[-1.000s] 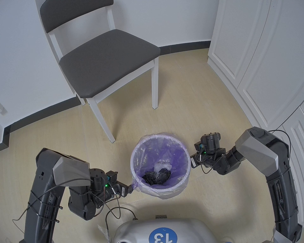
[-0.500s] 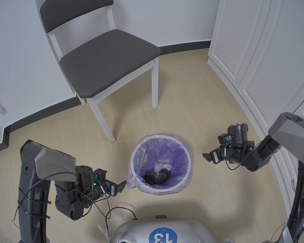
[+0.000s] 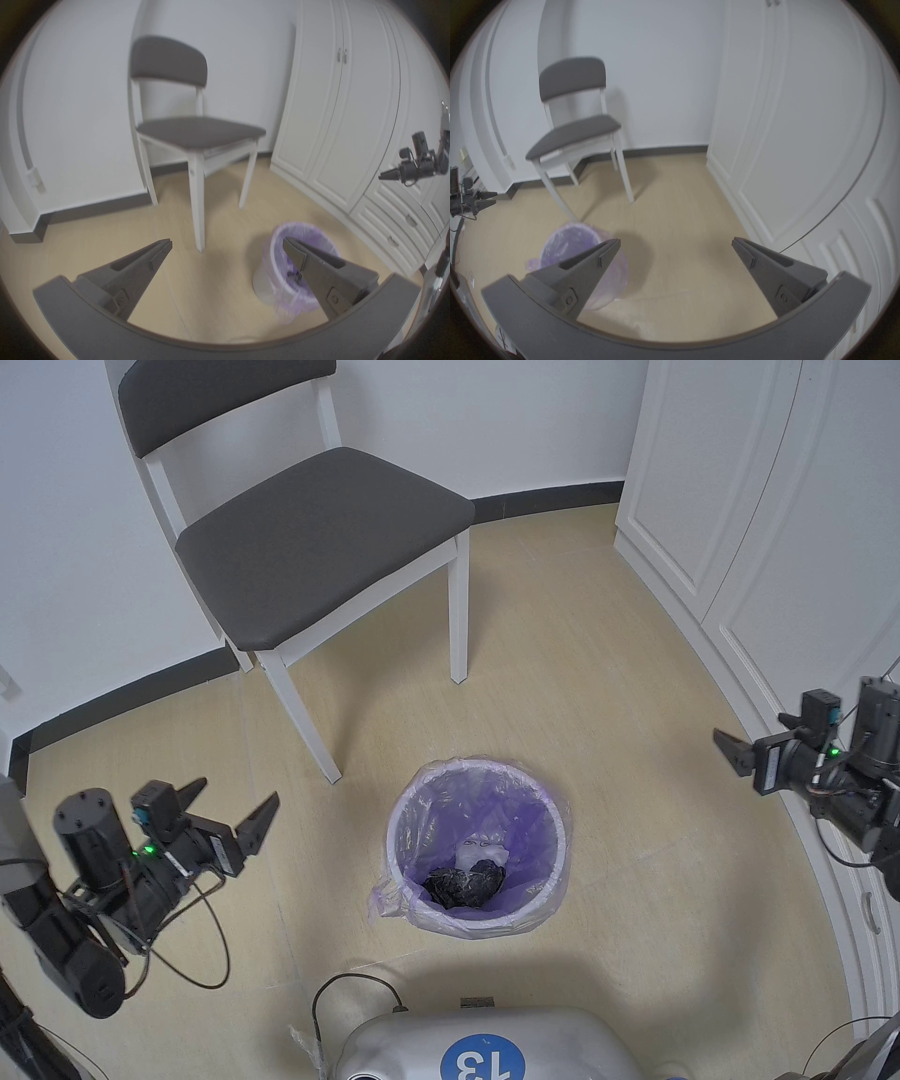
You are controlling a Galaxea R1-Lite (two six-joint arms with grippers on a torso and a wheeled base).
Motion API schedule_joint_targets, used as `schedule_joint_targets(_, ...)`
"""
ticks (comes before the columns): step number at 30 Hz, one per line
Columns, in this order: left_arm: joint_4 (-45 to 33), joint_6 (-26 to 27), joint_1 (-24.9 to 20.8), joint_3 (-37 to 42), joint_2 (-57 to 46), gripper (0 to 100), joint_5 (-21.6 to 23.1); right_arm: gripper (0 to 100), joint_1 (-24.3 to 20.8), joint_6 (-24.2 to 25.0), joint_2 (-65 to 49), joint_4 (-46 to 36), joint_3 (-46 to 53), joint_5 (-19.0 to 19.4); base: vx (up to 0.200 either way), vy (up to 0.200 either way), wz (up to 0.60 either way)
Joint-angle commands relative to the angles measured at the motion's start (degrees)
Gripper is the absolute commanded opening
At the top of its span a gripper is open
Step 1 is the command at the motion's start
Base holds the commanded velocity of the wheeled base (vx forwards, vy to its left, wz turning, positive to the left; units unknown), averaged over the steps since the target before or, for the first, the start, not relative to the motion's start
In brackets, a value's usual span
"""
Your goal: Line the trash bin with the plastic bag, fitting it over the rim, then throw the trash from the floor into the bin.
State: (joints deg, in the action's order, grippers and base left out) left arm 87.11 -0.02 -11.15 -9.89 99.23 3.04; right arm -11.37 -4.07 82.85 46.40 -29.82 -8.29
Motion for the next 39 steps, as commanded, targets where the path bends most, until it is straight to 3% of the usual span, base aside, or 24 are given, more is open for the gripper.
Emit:
schedule_joint_targets(1,-19.0,-1.56,2.63,7.07,-44.83,100,-2.6,100,1.97,1.79,-41.45,1.68,18.57,-6.48,0.0,0.0,0.0)
schedule_joint_targets(4,-32.01,-1.91,2.37,5.32,-56.17,100,-2.51,100,3.29,2.31,-49.27,0.18,22.0,-6.48,0.0,0.0,0.0)
schedule_joint_targets(8,-58.37,-2.44,1.31,0.22,-76.03,100,-1.37,100,10.85,3.63,-61.23,-9.04,24.37,-5.42,0.0,0.0,0.0)
schedule_joint_targets(11,-67.69,-4.9,4.56,-1.36,-81.57,100,-0.31,100,13.48,5.57,-68.78,-16.16,24.72,-1.64,0.0,0.0,0.0)
schedule_joint_targets(12,-67.69,-4.9,4.56,-1.36,-81.57,100,-0.31,100,13.48,5.57,-68.78,-16.16,24.72,-1.64,0.0,0.0,0.0)
schedule_joint_targets(13,-68.31,-7.71,7.02,-1.63,-84.91,100,1.27,100,14.98,6.36,-74.41,-21.44,24.72,2.75,0.0,0.0,0.0)
schedule_joint_targets(14,-68.39,-8.15,7.29,-1.71,-85.52,100,1.71,100,15.07,6.44,-75.29,-22.32,24.72,3.46,0.0,0.0,0.0)
schedule_joint_targets(15,-69.01,-8.94,8.25,-1.28,-89.12,100,4.96,100,14.27,6.71,-79.42,-26.62,25.34,5.56,0.0,0.0,0.0)
schedule_joint_targets(17,-70.59,-8.94,9.22,-0.66,-92.73,100,6.54,100,12.25,6.88,-80.47,-28.12,25.69,4.95,0.0,0.0,0.0)
schedule_joint_targets(21,-80.08,-8.41,11.07,-1.19,-99.23,100,7.86,100,11.11,7.32,-82.85,-33.21,27.27,8.55,0.0,0.0,0.0)
schedule_joint_targets(26,-80.87,-5.07,11.15,1.98,-99.23,100,7.69,100,11.11,5.57,-82.85,-40.33,29.82,9.34,0.0,0.0,0.0)
schedule_joint_targets(28,-80.79,-1.91,11.15,5.23,-99.23,100,7.34,100,11.11,6.09,-82.85,-42.09,29.82,8.99,0.0,0.0,0.0)
schedule_joint_targets(29,-81.84,3.54,11.07,9.89,-99.14,100,4.26,100,11.11,7.15,-82.85,-42.09,29.82,7.94,0.0,0.0,0.0)
schedule_joint_targets(30,-84.57,3.8,11.07,9.89,-99.14,100,1.01,100,11.11,7.85,-82.85,-42.09,29.82,6.88,0.0,0.0,0.0)
schedule_joint_targets(32,-91.16,-0.59,11.07,8.66,-99.14,100,-4.27,100,11.11,8.73,-82.85,-42.0,29.82,2.93,0.0,0.0,0.0)
schedule_joint_targets(35,-86.85,-2.26,11.07,9.89,-99.14,100,-4.27,100,11.2,9.17,-82.85,-42.09,29.82,-0.32,0.0,0.0,0.0)
schedule_joint_targets(37,-86.41,-2.17,11.15,9.89,-99.14,100,-4.18,100,11.11,9.7,-82.85,-42.71,29.73,0.73,0.0,0.0,0.0)
schedule_joint_targets(39,-86.67,-2.0,11.07,9.89,-99.14,100,-4.09,100,11.11,9.87,-82.85,-43.76,29.29,7.59,0.0,0.0,0.0)
